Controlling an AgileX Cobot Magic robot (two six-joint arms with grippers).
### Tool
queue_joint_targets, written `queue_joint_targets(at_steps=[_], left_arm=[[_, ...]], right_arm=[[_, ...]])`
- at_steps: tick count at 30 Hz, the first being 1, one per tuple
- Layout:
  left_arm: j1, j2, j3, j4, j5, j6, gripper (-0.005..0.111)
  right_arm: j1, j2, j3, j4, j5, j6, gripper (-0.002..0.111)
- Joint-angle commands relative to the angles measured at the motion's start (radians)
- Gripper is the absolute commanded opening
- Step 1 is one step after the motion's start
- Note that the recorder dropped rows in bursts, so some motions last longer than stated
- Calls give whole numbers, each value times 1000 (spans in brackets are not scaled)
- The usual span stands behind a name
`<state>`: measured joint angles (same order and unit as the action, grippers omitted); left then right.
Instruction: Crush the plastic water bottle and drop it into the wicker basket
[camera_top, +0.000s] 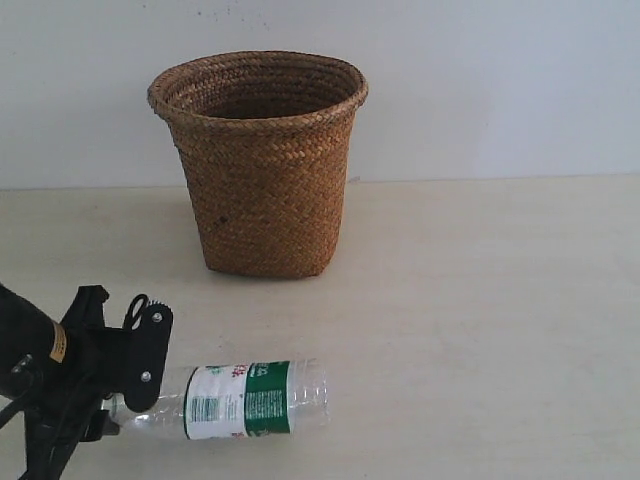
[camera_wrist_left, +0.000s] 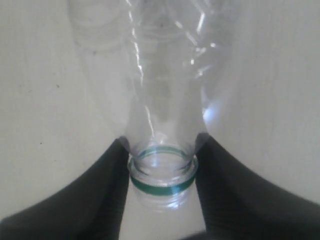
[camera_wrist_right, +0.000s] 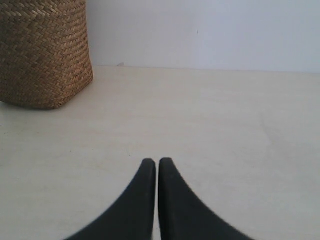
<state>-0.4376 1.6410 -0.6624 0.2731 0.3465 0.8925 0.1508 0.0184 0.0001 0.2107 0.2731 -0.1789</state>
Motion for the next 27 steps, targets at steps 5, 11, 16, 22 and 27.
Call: queue_joint_targets(at_steps=[5,11,16,22,27], left_arm=[[-5,44,-1,11,-24,21,4],[-5,44,-1,11,-32,21,4],[-5,44,-1,11,-29,21,4],[-5,44,-1,5,-29,21,4],[-5,44,-1,4,-20,21,4]], right_arm=[[-3,-6,0,-7,-9,-3,0],[-3,-6,0,-7,-9,-3,0],[-3,-6,0,-7,-9,-3,0],[-3,-6,0,266,-213,179,0],[-1,-6,0,508,-326,356,0]])
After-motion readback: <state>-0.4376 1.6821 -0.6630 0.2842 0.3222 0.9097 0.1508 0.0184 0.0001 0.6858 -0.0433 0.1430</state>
